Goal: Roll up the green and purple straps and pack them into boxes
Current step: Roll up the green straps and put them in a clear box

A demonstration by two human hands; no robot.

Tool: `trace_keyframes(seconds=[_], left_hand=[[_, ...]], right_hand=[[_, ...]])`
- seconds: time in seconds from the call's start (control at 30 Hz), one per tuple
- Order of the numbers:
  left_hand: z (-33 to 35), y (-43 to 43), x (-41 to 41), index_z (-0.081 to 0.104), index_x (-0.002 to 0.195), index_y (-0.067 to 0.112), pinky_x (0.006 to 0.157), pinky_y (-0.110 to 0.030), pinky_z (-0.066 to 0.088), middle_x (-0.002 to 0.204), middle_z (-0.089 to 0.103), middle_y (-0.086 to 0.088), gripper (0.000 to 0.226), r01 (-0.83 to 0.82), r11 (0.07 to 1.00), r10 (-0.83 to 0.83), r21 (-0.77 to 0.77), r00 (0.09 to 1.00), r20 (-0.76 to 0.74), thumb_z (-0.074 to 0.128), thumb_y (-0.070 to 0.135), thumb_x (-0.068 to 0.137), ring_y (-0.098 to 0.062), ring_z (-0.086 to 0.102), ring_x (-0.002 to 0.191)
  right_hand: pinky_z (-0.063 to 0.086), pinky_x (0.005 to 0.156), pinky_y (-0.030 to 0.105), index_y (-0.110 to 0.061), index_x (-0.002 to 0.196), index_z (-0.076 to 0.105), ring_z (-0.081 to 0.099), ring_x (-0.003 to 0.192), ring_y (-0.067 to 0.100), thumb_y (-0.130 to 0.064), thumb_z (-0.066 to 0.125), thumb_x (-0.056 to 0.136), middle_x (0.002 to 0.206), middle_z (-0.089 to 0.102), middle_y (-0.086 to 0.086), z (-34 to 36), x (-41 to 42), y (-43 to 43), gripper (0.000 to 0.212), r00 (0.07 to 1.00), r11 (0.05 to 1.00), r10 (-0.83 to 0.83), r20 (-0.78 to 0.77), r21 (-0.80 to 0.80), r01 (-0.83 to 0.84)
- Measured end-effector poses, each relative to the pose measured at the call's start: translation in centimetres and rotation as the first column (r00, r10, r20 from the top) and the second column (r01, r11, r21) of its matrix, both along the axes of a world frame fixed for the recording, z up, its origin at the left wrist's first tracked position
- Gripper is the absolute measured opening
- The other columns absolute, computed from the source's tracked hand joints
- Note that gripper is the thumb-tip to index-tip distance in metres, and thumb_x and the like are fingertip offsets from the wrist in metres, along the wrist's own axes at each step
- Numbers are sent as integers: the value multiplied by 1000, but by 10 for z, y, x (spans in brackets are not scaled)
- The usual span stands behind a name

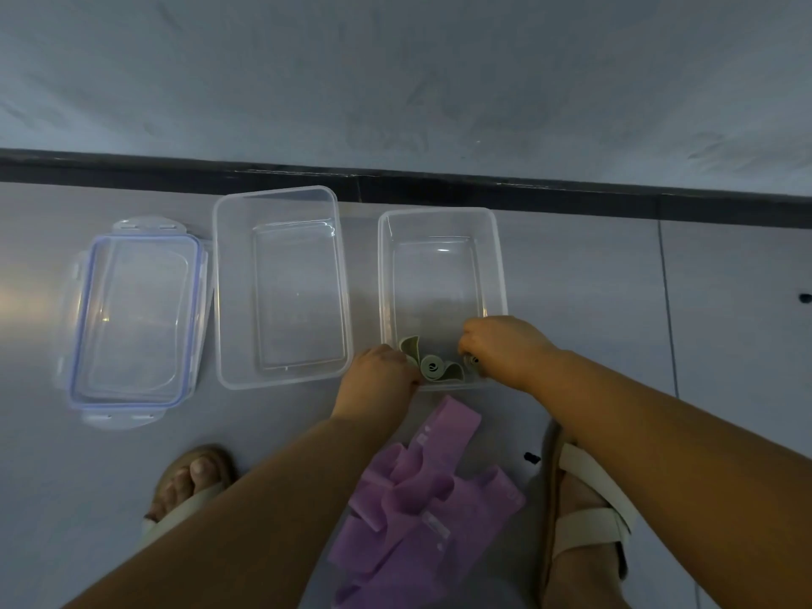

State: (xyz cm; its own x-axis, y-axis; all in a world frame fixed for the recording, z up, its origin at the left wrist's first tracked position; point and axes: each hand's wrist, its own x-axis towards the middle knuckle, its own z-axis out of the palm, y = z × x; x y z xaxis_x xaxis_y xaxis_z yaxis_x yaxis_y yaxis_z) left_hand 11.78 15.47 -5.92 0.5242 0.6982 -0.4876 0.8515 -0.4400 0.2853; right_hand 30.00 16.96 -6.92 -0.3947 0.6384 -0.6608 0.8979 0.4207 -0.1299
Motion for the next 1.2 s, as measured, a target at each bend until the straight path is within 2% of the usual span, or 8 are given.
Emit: trace_keyframes(seconds=[0.13, 0.2, 0.27, 0.4, 0.57, 0.97, 1.1, 1.2], left_hand=[[0, 0, 0, 64, 117, 22, 89, -27, 34, 115, 62, -2, 32, -9, 1000, 9, -8, 1000, 3, 40, 20, 97, -20, 49, 111], [0, 1, 1, 64, 117, 21, 89, -27, 34, 114, 62, -2, 32, -15, 1000, 15, -12, 1000, 4, 40, 19, 96, -20, 49, 110], [0, 1, 0, 64, 117, 21, 89, -26, 35, 115, 63, -3, 32, -17, 1000, 17, -9, 1000, 4, 40, 19, 96, -20, 50, 110], [1, 1, 1, 64, 118, 21, 91, -27, 34, 116, 62, -3, 32, -15, 1000, 15, -9, 1000, 4, 40, 20, 96, -21, 49, 112], [0, 0, 1, 64, 118, 23, 90, -27, 35, 115, 63, -2, 32, -21, 1000, 21, 5, 1000, 11, 39, 21, 97, -20, 50, 111], [1, -5, -7, 67, 112, 16, 91, -33, 41, 112, 64, -6, 29, -60, 998, 60, -6, 989, 134, 44, 18, 94, -24, 52, 109], [9, -9, -16, 74, 89, 9, 72, -38, 51, 89, 70, -11, 18, -137, 989, 111, 55, 938, 329, 58, 8, 80, -34, 62, 87], [10, -15, -26, 73, 84, 8, 66, -35, 50, 82, 70, -10, 16, -253, 965, 214, 68, 911, 352, 59, 10, 78, -33, 63, 79]], right_hand=[[41, 69, 33, 0, 104, 63, 55, 87, 27, 0, 53, 83, 96, 55, 12, -3, -2, 10, 24, 999, 991, -52, 7, -120, 52], [33, 60, 30, 2, 78, 58, 45, 68, 22, 5, 49, 82, 73, 40, 6, -2, -3, 13, 10, 998, 989, -46, 32, -141, 51], [30, 59, 29, -3, 64, 47, 38, 61, 19, 9, 47, 80, 64, 28, 2, -2, -3, 12, 19, 998, 989, -39, 44, -142, 45], [34, 65, 28, -2, 90, 62, 45, 75, 24, 9, 48, 80, 70, 39, 6, -3, -5, 11, 20, 998, 995, -61, 23, -73, 62], [41, 72, 31, -5, 110, 62, 48, 105, 27, 2, 52, 85, 112, 52, 11, 1, -4, 13, 27, 997, 995, -74, -21, 61, 75], [43, 78, 31, -12, 112, 63, 41, 113, 24, -6, 50, 90, 113, 56, 7, 10, -3, 4, 26, 1000, 996, 27, 0, 89, -27], [40, 74, 30, -12, 107, 61, 47, 102, 24, -8, 52, 87, 106, 57, 6, 14, -7, -5, 23, 985, 977, 33, -169, 214, 4], [38, 50, 25, -13, 77, 62, 57, 62, 21, -15, 64, 74, 73, 60, 4, 28, -19, -22, 4, 895, 942, 92, -437, 330, 64]])
